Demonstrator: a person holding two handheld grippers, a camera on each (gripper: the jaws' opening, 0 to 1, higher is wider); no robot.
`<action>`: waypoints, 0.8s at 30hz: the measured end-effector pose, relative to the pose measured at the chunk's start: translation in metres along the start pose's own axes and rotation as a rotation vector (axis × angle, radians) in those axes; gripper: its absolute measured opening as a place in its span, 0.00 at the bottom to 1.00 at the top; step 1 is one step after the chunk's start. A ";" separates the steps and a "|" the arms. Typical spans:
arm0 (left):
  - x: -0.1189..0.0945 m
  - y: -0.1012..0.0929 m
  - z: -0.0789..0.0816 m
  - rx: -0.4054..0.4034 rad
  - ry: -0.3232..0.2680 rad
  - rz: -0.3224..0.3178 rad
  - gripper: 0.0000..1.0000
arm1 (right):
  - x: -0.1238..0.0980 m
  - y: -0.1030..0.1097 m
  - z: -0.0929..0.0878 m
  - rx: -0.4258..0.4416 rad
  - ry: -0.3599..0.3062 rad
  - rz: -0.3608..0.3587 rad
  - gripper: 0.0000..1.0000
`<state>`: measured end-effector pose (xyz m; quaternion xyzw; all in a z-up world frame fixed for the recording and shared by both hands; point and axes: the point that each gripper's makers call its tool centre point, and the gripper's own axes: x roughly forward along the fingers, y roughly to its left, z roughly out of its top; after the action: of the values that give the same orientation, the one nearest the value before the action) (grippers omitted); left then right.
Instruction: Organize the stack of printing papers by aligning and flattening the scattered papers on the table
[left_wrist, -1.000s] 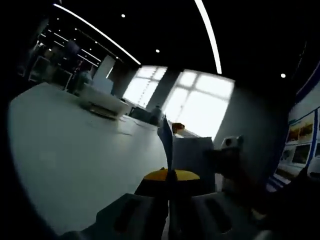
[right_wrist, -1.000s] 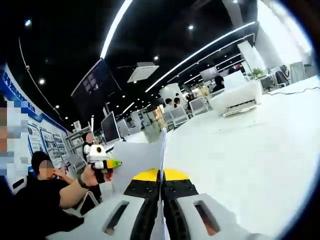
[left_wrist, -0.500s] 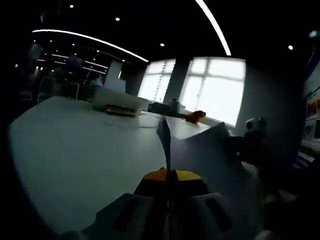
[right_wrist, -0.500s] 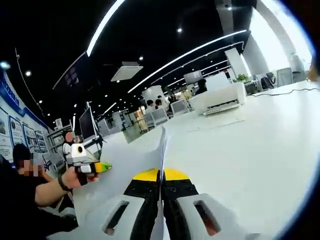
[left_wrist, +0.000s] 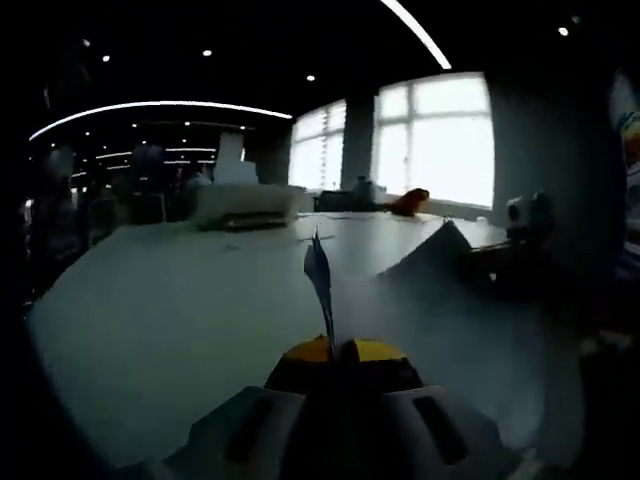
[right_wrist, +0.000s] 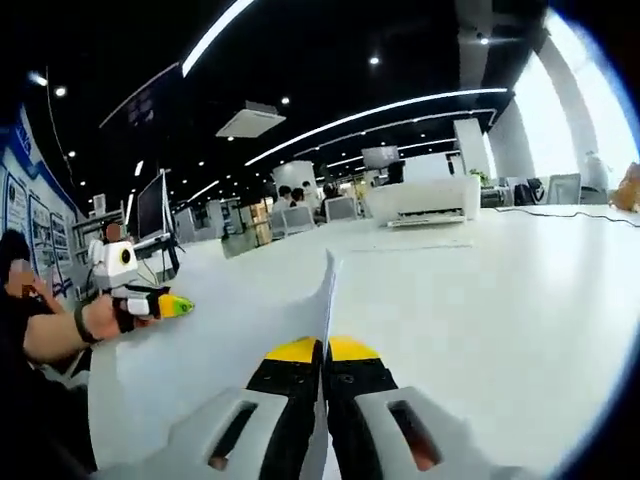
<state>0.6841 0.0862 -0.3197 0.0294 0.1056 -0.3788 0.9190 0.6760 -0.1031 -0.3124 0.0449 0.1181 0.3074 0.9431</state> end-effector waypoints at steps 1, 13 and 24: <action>0.001 -0.002 -0.001 0.012 0.003 -0.001 0.09 | 0.001 0.002 0.002 -0.013 -0.003 0.001 0.00; 0.006 0.005 -0.014 0.082 0.066 0.031 0.09 | 0.011 -0.016 -0.017 -0.171 0.093 -0.087 0.00; 0.007 0.008 -0.018 0.128 0.078 0.047 0.12 | 0.012 -0.026 -0.025 -0.234 0.130 -0.129 0.10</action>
<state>0.6911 0.0898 -0.3389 0.1052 0.1162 -0.3617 0.9190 0.6944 -0.1164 -0.3429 -0.0932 0.1451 0.2604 0.9500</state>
